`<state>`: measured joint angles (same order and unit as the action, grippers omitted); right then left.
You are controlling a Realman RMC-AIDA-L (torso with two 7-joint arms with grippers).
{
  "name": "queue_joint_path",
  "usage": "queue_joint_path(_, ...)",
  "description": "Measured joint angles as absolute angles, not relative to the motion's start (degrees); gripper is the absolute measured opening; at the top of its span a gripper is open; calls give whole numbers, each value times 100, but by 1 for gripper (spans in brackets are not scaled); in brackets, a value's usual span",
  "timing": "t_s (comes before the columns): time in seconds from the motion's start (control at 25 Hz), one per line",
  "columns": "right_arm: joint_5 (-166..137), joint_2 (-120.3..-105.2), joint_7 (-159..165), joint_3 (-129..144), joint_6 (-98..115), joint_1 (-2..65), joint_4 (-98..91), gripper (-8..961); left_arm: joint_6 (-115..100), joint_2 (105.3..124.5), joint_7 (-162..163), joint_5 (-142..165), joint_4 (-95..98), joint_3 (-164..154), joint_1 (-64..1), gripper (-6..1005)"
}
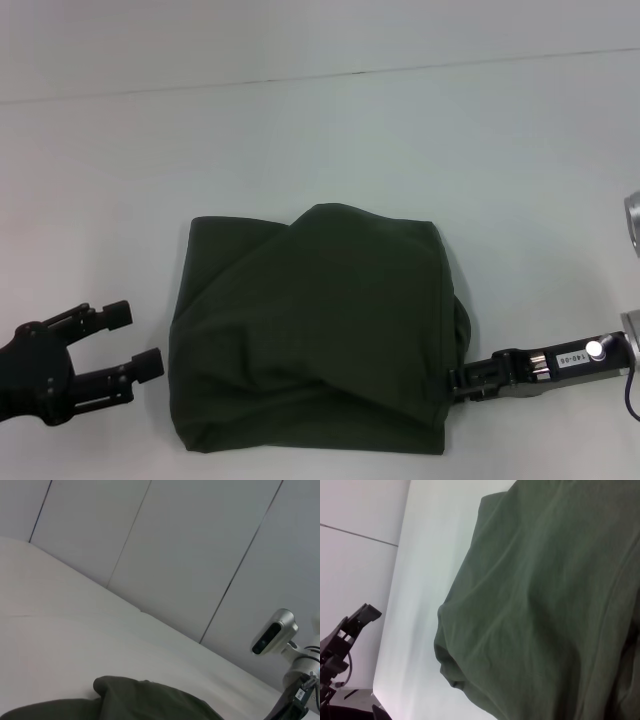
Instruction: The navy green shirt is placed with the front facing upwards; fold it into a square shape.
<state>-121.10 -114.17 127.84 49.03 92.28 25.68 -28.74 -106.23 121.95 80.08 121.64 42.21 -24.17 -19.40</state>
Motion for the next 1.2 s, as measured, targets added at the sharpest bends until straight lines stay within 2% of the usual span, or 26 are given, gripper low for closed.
queue_joint_path(0.44, -12072, -11469, 12666, 4665, 9175, 2518, -2812, 517, -10548, 12183, 8007, 12606, 4234, -2347, -1904, 916)
queue_joint_path(1.2, -12066, -11516, 12558, 4373, 8971, 2549, -2653, 83, -10167, 12225, 8010, 13192, 4166, -2383, -1904, 908)
